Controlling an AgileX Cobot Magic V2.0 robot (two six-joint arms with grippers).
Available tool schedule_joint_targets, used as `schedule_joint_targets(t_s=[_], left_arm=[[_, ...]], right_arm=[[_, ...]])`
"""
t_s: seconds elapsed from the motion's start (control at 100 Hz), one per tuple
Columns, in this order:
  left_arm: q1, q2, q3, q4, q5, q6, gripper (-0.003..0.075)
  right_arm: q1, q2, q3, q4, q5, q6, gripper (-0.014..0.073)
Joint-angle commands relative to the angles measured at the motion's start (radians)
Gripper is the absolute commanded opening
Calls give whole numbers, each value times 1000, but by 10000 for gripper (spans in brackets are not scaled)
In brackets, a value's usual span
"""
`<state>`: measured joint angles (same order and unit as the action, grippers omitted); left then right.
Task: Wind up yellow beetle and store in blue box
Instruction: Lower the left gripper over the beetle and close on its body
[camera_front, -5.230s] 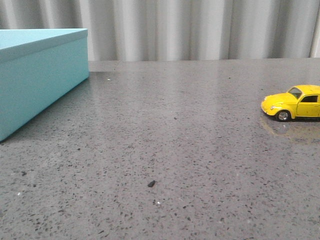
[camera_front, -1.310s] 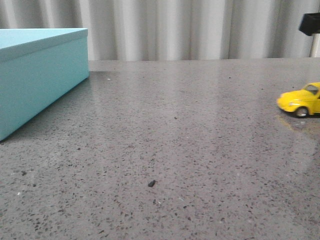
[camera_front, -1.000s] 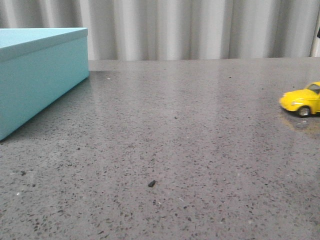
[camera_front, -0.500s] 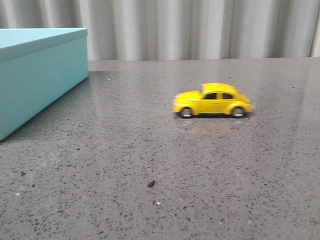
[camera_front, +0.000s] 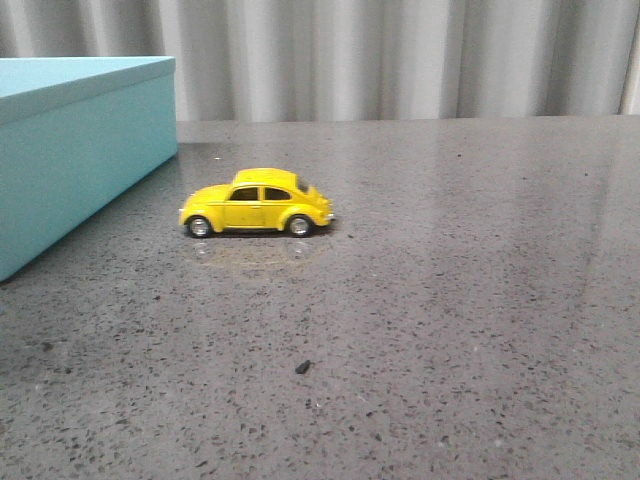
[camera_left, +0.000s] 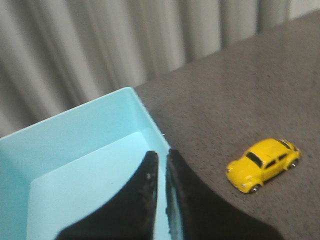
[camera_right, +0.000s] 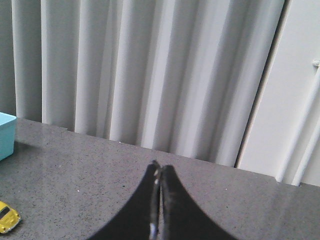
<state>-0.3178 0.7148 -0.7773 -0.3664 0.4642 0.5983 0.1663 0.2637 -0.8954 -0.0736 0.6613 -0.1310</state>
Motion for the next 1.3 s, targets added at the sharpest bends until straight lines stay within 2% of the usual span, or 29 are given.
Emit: schedule_joint_targets(t_s=[0.0, 0.1, 0.17, 0.34, 0.42, 0.61, 0.71, 0.91, 1.29], left_arm=[[-66, 98, -99, 0, 13, 87, 136], [-121, 219, -183, 51, 84, 87, 295], [-146, 307, -248, 76, 135, 87, 360], [-186, 500, -412, 158, 257, 87, 379], [-213, 572, -478, 213, 324, 135, 394], [-318, 721, -585, 381, 366, 190, 542], [-363, 782, -614, 446, 356, 237, 545], [-366, 886, -657, 391, 399, 237, 545], [-254, 987, -661, 258, 407, 262, 544]], right_arm=[[0, 13, -13, -15, -88, -12, -53], [0, 13, -13, -15, -88, -12, -53], [0, 13, -13, -15, -88, -12, -53], [0, 13, -13, -15, -69, -12, -53], [0, 13, -13, -15, -56, -12, -53], [18, 13, -2, -15, -46, -12, -53], [29, 13, 19, -12, -43, -12, -53], [29, 13, 49, -6, -41, -12, -53], [29, 13, 56, -6, -41, -12, -53]])
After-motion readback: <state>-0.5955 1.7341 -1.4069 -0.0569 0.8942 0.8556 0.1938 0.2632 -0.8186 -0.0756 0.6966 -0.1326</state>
